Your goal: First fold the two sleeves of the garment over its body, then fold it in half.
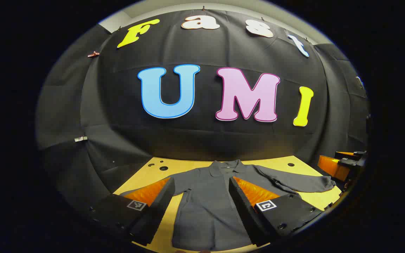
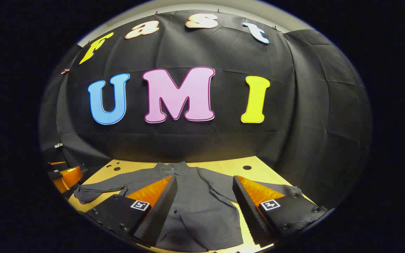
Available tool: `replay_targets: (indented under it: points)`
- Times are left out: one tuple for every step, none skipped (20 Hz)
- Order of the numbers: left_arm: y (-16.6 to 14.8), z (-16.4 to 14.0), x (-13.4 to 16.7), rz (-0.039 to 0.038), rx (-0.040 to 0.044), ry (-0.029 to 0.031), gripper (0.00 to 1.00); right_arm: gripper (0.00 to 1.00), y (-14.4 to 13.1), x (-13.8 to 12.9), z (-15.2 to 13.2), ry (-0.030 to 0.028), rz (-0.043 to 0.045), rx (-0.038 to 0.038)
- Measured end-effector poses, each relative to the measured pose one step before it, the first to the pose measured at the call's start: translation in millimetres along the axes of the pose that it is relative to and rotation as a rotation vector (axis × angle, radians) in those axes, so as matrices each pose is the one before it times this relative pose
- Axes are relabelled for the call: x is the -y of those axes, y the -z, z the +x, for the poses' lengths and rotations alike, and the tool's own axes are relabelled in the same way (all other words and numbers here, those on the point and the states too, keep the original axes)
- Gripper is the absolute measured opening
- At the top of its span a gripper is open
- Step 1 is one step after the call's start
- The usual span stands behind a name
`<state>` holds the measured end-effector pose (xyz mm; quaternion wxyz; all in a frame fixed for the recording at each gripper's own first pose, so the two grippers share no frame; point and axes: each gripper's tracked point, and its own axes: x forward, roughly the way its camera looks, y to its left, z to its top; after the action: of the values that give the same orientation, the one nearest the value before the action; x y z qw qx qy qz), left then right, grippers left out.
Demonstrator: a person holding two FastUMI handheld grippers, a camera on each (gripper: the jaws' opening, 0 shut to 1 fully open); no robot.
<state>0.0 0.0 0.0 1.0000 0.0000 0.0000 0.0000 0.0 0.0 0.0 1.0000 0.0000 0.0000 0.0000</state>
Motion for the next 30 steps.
replay_targets:
  points:
    - [2.5, 0.08, 2.41, -0.00412, -0.01333, 0.00087, 0.97, 0.98, -0.37, 0.37, -0.26, -0.00037, 0.00352, -0.00245]
    - [4.82, -0.45, 4.13, 0.00305, -0.01201, 0.00647, 0.97, 0.98, -0.12, 1.26, 0.04, -0.00482, -0.00005, -0.00272]
    - [2.61, -0.03, 3.01, 0.01021, -0.00694, 0.00503, 0.97, 0.98, -0.4, 0.59, -0.12, -0.00361, -0.0047, -0.00011]
    - [-2.03, -0.87, 1.9, 0.01232, 0.00612, 0.0021, 0.97, 0.97, -0.94, 0.63, -0.55, -0.00347, -0.00625, 0.00348]
    - [-2.89, -0.39, 0.38, 0.01119, 0.01237, 0.00013, 0.97, 0.98, -0.88, 2.56, -0.11, 0.00035, -0.00421, 0.00225]
    - [-4.08, -0.05, 0.8, 0.00652, 0.01311, -0.00155, 0.97, 0.98, 1.12, 2.84, -1.1, 0.00082, 0.00033, -0.00201]
    - [-1.69, 0.37, 1.47, 0.00262, 0.00999, 0.00128, 0.97, 0.98, 0.84, 2.82, -0.14, -0.00021, 0.00366, -0.00361]
    - [-3.05, 1.1, 0.91, -0.00071, 0.00712, -0.00014, 0.97, 0.97, 0.76, 3.46, -1.01, 0.00204, 0.00452, -0.00271]
    - [-0.62, 0.38, 0.0, -0.00184, 0.00502, -0.0027, 0.97, 0.97, 0.15, 3.77, -0.52, 0.00196, 0.00542, -0.00185]
    - [-0.49, 0.0, 0.04, -0.00086, 0.00217, -0.00411, 0.97, 0.97, -0.06, 3.45, -0.09, 0.00199, 0.00364, -0.00028]
    - [1.44, -0.22, -0.58, -0.00192, -0.00034, -0.00527, 0.97, 0.97, -1.39, 2.04, -0.7, 0.0018, 0.00298, 0.00349]
    - [0.93, -0.2, -0.95, -0.00355, -0.00231, -0.00601, 0.97, 0.97, -2.27, 2.41, -1.95, 0.00155, 0.00223, 0.00832]
    - [1.3, -0.79, -0.36, -0.00486, -0.00412, -0.0045, 0.97, 0.97, -1.17, 2.13, -0.67, 0.00019, -0.00254, 0.00435]
    - [1.55, -0.76, 0.55, -0.00416, -0.00392, -0.00312, 0.97, 0.98, 0.38, 1.57, -1.76, -0.00147, -0.00337, 0.00051]
    - [3.6, -1.02, -0.42, 0.00051, -0.00372, -0.00656, 0.97, 0.97, 0.37, 2.12, -0.34, -0.00299, 0.001, -0.00119]
    - [2.9, -1.29, -1.34, 0.00476, -0.00558, -0.01011, 0.97, 0.97, 1.27, 1.64, -0.6, -0.00194, 0.00528, -0.00249]
    - [3.71, -2.22, -2.44, 0.00396, -0.00427, -0.01107, 0.97, 0.97, 1.71, 2.59, 0.39, -0.00068, 0.00581, -0.00483]
    - [1.82, -0.51, 0.12, 0.00152, -0.0046, -0.0036, 0.97, 0.97, 2.97, 2.91, 0.65, 0.00175, 0.00276, -0.00516]
    - [3.38, -0.73, 1.46, 0.00092, -0.00717, 0.00039, 0.94, 0.98, 1.17, 4.39, 0.54, 0.0059, 0.00194, -0.00417]
    - [1.9, -0.52, 0.57, 0.00165, -0.00569, -0.00078, 0.97, 0.98, 3.3, 5.28, 1.94, 0.00974, 0.00697, -0.01175]
    - [1.73, -0.74, 0.35, 0.0025, -0.00087, -0.00116, 0.97, 0.97, 3.17, 4.0, 1.13, 0.00294, 0.0092, -0.01472]
    - [0.56, 0.04, 0.54, 0.00285, 0.00214, -0.00356, 0.97, 0.98, 2.83, 7.48, 1.51, 0.01689, 0.00144, -0.01071]
    - [1.28, -1.0, -0.84, 0.00511, 0.00193, -0.0067, 0.97, 0.97, 0.48, 10.19, 3.15, 0.02709, -0.00138, -0.00232]
    - [1.61, -0.21, 0.11, 0.00672, -0.0046, -0.00485, 0.97, 0.98, 1.09, 8.71, 2.29, 0.01938, 0.00438, -0.00376]
    - [5.7, -0.73, 0.87, 0.00477, -0.0092, -0.00479, 0.97, 0.98, 1.74, 7.02, 3.1, 0.01414, 0.00611, -0.00743]
    - [3.83, -1.03, 0.37, -0.00081, -0.01161, -0.00288, 0.97, 0.97, 2.97, 8.09, 3.18, 0.01495, 0.0042, -0.00986]
    - [6.17, 0.49, 1.09, -0.00502, -0.01472, 0.00163, 0.97, 0.97, 2.5, 9.31, 3.46, 0.01689, 0.00253, -0.01064]
    - [4.19, 0.38, 1.64, -0.00463, -0.01439, -0.00006, 0.98, 0.97, 2.21, 8.73, 4.79, 0.01119, 0.00548, -0.0073]
    - [3.75, 0.8, 0.67, -0.00222, -0.01237, -0.0035, 0.97, 0.97, 0.51, 6.9, 3.54, 0.00609, 0.0087, -0.00515]
    - [1.63, 0.22, -1.04, -0.00155, -0.0052, -0.01255, 0.97, 0.97, 2.23, 8.94, 3.49, 0.00964, 0.00882, -0.00478]
